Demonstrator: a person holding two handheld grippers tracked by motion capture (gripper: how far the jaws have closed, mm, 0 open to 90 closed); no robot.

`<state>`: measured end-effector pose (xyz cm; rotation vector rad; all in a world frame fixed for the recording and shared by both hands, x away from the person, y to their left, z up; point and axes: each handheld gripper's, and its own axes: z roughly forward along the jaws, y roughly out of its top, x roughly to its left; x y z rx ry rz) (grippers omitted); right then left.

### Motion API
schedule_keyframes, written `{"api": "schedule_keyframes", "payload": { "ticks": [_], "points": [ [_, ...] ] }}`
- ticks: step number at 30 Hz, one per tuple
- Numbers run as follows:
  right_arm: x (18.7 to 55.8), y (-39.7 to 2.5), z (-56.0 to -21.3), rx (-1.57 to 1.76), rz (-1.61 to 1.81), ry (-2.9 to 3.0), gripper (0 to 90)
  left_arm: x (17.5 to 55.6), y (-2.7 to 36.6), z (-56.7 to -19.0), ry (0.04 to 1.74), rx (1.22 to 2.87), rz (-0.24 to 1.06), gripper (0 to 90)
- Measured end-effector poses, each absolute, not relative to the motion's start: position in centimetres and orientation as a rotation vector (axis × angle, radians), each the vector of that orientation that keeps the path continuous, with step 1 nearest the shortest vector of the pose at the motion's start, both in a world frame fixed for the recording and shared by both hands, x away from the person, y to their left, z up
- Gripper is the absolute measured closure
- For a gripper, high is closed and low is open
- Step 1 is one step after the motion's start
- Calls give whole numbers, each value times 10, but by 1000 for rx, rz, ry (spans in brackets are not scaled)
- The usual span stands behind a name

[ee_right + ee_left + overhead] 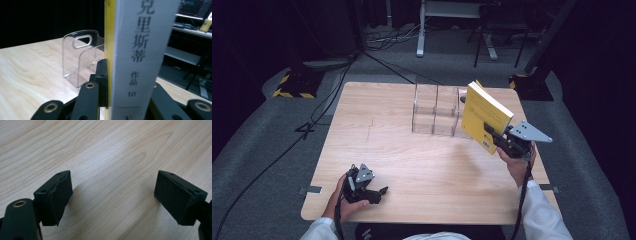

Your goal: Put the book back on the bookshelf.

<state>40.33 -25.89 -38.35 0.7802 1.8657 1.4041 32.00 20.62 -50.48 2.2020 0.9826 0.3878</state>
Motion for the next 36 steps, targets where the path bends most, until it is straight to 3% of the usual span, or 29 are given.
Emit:
{"api": "schedule_keyframes", "payload": {
  "ticks": [15, 36],
  "points": [
    [453, -238, -375, 870, 1313, 1816, 760, 320, 205, -505, 980, 2206, 374, 158],
    [499, -211, -393, 972, 1209, 1772, 760, 320, 205, -505, 979, 2204, 374, 157]
  ]
}}
